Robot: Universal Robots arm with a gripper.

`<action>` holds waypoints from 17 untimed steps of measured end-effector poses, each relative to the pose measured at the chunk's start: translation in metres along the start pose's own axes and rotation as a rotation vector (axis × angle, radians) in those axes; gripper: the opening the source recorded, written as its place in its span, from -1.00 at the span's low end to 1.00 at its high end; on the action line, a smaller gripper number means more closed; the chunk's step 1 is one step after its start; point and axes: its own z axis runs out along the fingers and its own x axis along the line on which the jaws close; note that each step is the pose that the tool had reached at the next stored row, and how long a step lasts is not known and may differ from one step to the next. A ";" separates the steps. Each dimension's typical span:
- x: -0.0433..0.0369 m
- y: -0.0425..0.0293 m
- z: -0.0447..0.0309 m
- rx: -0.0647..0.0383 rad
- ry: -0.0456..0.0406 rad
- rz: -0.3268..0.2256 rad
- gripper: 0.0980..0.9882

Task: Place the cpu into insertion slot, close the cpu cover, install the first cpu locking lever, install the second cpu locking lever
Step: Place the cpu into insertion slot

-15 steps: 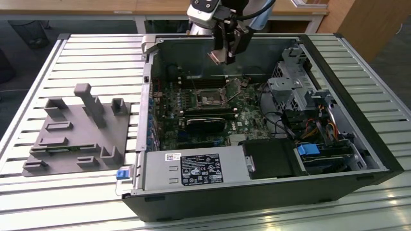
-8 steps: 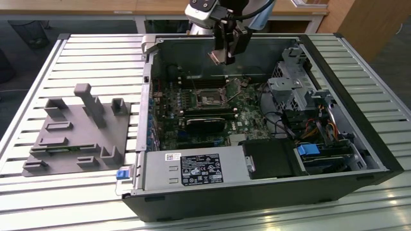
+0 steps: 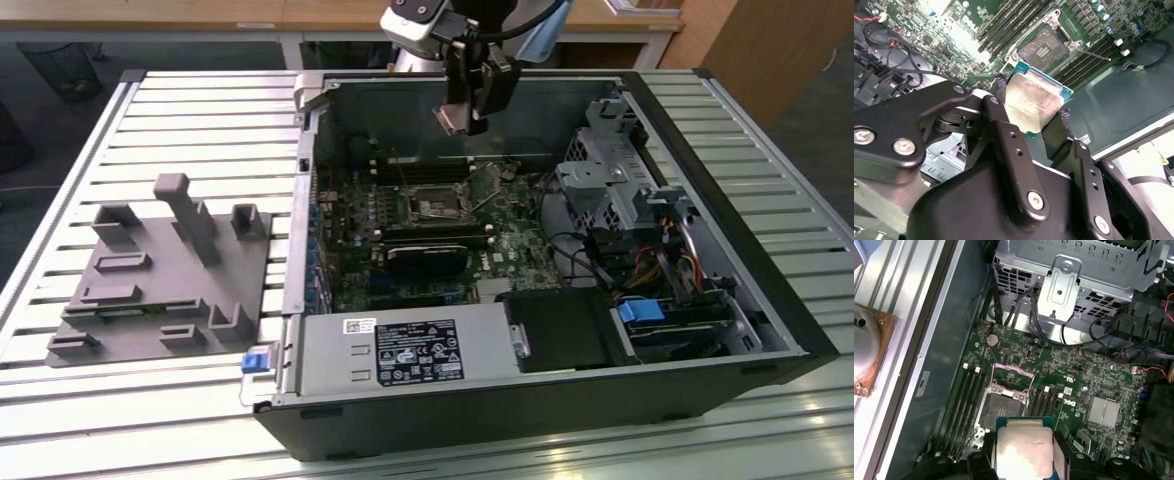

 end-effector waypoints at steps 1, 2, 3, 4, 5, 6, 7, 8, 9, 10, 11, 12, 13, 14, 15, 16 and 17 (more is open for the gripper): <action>0.0000 0.0000 0.0001 0.000 -0.0004 0.005 0.00; 0.0000 0.0000 0.0001 0.000 -0.0009 0.010 0.00; 0.0000 0.0000 0.0002 0.000 -0.0013 0.016 0.00; 0.0000 0.0000 0.0002 0.000 -0.0019 0.021 0.00; 0.0000 0.0000 0.0002 0.000 -0.0023 0.026 0.00; 0.0000 0.0000 0.0003 -0.001 -0.0028 0.031 0.00; 0.0000 0.0000 0.0003 -0.001 -0.0033 0.036 0.00; 0.0000 0.0000 0.0004 -0.001 -0.0038 0.043 0.00; 0.0000 0.0000 0.0005 -0.001 -0.0043 0.048 0.00; 0.0001 -0.0001 0.0006 -0.001 -0.0048 0.054 0.00; 0.0001 -0.0001 0.0007 -0.001 -0.0055 0.061 0.00; 0.0000 -0.0001 0.0008 -0.001 -0.0061 0.068 0.00; 0.0000 -0.0001 0.0009 -0.001 -0.0067 0.075 0.00; 0.0000 -0.0001 0.0009 -0.002 -0.0072 0.080 0.00; 0.0000 -0.0001 0.0010 -0.002 -0.0078 0.086 0.00; 0.0000 -0.0001 0.0011 -0.002 -0.0082 0.092 0.00; 0.0000 -0.0002 0.0012 -0.002 -0.0087 0.097 0.00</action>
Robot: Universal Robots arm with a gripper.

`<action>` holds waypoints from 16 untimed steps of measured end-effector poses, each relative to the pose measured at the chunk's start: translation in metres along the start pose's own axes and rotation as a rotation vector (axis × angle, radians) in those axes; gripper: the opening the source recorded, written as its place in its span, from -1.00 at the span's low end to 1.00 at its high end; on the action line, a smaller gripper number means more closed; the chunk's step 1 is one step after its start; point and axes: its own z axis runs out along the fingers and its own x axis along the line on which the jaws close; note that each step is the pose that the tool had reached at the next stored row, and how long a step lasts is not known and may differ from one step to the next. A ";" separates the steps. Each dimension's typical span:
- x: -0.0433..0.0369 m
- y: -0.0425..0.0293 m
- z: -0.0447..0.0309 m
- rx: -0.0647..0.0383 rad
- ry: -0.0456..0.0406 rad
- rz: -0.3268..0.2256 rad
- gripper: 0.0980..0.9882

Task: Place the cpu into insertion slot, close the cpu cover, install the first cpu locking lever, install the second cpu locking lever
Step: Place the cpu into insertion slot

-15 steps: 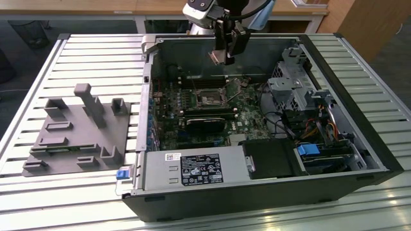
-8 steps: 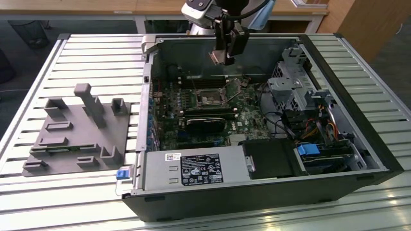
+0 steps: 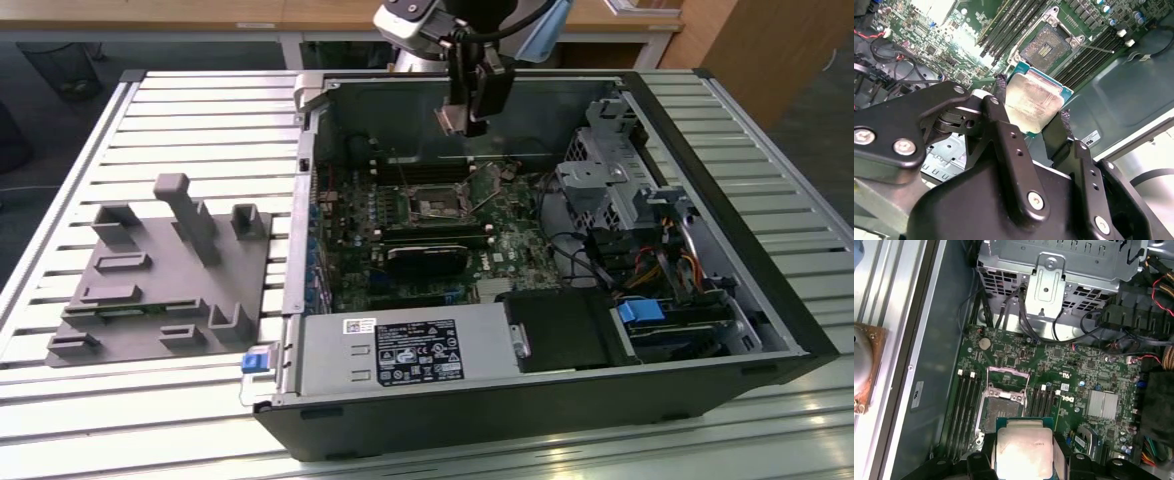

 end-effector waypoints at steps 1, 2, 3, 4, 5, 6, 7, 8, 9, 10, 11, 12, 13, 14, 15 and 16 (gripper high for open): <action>0.0000 0.0000 0.0001 0.000 -0.0005 0.006 0.00; 0.0000 0.0000 0.0002 0.000 -0.0010 0.012 0.00; 0.0000 0.0000 0.0003 0.000 -0.0016 0.017 0.00; 0.0000 0.0000 0.0003 0.000 -0.0021 0.023 0.00; 0.0000 0.0000 0.0004 -0.001 -0.0026 0.029 0.00; 0.0000 0.0000 0.0005 -0.001 -0.0031 0.034 0.00; 0.0000 -0.0001 0.0006 -0.001 -0.0036 0.040 0.00; 0.0000 -0.0001 0.0007 -0.001 -0.0041 0.046 0.00; 0.0000 -0.0001 0.0008 -0.001 -0.0046 0.051 0.00; 0.0000 -0.0001 0.0008 -0.001 -0.0051 0.057 0.00; 0.0000 -0.0001 0.0009 -0.001 -0.0056 0.062 0.00; 0.0000 -0.0001 0.0010 -0.001 -0.0061 0.068 0.00; 0.0000 -0.0001 0.0011 -0.001 -0.0066 0.074 0.00; 0.0000 -0.0001 0.0012 -0.002 -0.0071 0.079 0.00; 0.0000 -0.0001 0.0013 -0.002 -0.0076 0.085 0.00; 0.0000 -0.0001 0.0013 -0.002 -0.0081 0.090 0.00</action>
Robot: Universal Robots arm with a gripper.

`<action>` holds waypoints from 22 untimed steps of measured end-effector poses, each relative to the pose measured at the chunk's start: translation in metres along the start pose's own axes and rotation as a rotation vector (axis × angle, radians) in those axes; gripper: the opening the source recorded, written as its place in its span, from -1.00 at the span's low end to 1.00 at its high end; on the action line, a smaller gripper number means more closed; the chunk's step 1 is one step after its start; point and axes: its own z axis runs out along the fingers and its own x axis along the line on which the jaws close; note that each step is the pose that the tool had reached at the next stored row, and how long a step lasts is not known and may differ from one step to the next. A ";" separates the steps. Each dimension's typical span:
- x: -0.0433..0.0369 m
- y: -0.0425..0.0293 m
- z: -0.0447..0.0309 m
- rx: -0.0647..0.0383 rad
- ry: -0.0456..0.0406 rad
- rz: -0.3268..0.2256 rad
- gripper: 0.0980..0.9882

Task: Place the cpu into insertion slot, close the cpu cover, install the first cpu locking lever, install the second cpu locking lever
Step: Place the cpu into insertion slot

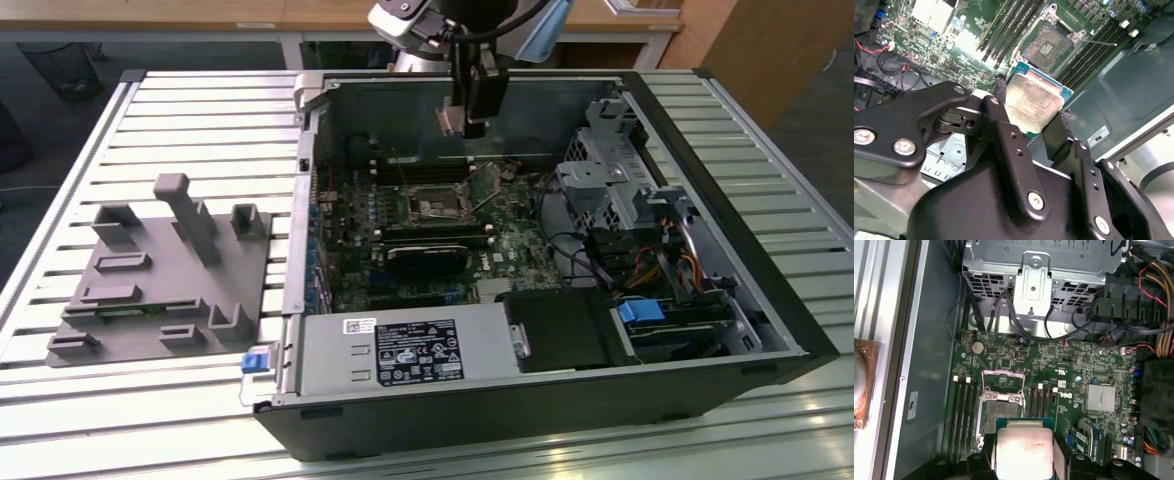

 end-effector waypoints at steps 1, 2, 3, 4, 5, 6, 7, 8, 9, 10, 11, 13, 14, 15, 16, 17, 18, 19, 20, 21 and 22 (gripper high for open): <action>0.0000 0.0000 0.0001 0.000 -0.0005 0.006 0.00; 0.0000 0.0000 0.0001 0.000 -0.0011 0.012 0.00; 0.0000 -0.0001 0.0004 0.000 -0.0015 0.018 0.00; 0.0001 -0.0004 0.0007 0.000 -0.0025 0.027 0.00; 0.0001 -0.0007 0.0012 -0.001 -0.0036 0.037 0.00; 0.0001 -0.0011 0.0019 -0.001 -0.0043 0.047 0.00; 0.0001 -0.0013 0.0027 -0.001 -0.0051 0.056 0.00; 0.0002 -0.0015 0.0036 -0.001 -0.0060 0.066 0.00; 0.0003 -0.0017 0.0047 -0.001 -0.0068 0.076 0.00; 0.0005 -0.0018 0.0058 -0.001 -0.0075 0.083 0.00; 0.0006 -0.0019 0.0071 -0.001 -0.0076 0.085 0.00; 0.0012 -0.0022 0.0105 -0.001 -0.0078 0.085 0.00; 0.0016 -0.0023 0.0122 0.000 -0.0082 0.085 0.00; 0.0019 -0.0024 0.0138 0.001 -0.0081 0.085 0.00; 0.0020 -0.0025 0.0158 0.001 -0.0082 0.085 0.00; 0.0021 -0.0027 0.0176 0.002 -0.0081 0.085 0.00; 0.0021 -0.0029 0.0194 0.002 -0.0081 0.085 0.00; 0.0021 -0.0031 0.0211 0.002 -0.0080 0.085 0.00; 0.0022 -0.0032 0.0223 0.003 -0.0080 0.085 0.00; 0.0023 -0.0032 0.0232 0.004 -0.0081 0.085 0.00; 0.0024 -0.0033 0.0239 0.005 -0.0082 0.085 0.00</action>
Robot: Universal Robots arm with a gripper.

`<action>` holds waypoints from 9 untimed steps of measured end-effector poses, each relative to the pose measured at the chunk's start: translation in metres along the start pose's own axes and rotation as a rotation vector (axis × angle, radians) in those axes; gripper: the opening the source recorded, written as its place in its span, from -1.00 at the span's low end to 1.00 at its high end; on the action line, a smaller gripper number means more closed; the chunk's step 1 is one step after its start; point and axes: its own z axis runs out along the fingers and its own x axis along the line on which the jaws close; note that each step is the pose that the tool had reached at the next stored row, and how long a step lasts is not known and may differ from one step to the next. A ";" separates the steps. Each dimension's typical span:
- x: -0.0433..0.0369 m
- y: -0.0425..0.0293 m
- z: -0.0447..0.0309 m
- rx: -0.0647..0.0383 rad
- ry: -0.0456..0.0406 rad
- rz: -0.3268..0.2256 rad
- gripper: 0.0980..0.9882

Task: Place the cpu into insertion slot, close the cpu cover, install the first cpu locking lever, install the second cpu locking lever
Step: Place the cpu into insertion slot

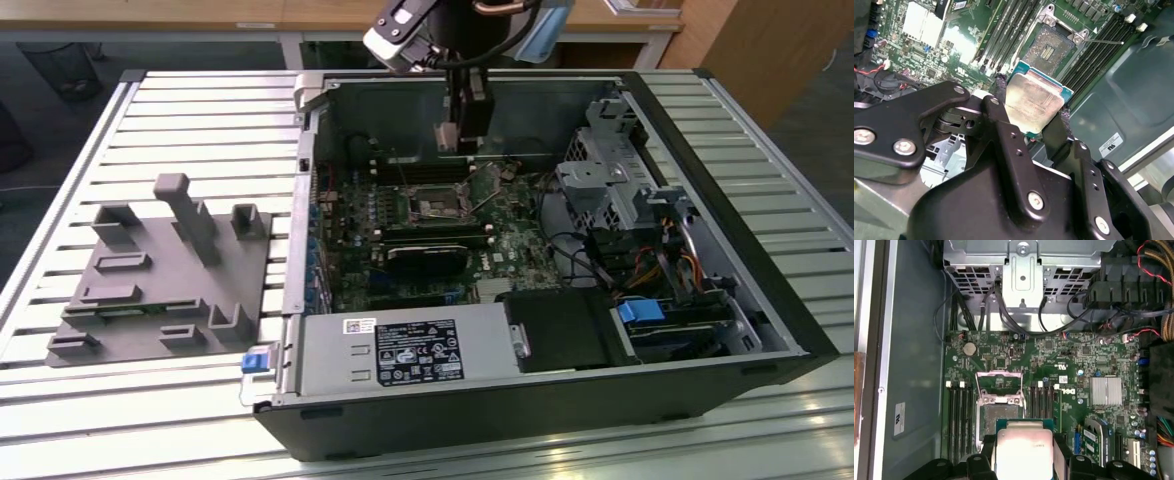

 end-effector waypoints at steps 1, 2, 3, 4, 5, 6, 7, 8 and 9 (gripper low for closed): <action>0.0000 -0.0001 0.0007 0.001 0.0001 0.000 0.00; 0.0000 -0.0001 0.0012 0.001 0.0001 0.000 0.00; 0.0000 -0.0001 0.0017 0.002 0.0001 0.000 0.00; 0.0000 -0.0002 0.0023 0.002 0.0001 0.000 0.00; -0.0001 -0.0003 0.0031 0.002 0.0001 0.000 0.00; -0.0001 -0.0003 0.0042 0.002 0.0001 0.000 0.00; -0.0001 -0.0004 0.0052 0.003 0.0001 0.000 0.00; -0.0001 -0.0004 0.0060 0.004 0.0001 0.000 0.00; -0.0001 -0.0005 0.0065 0.005 0.0001 0.000 0.00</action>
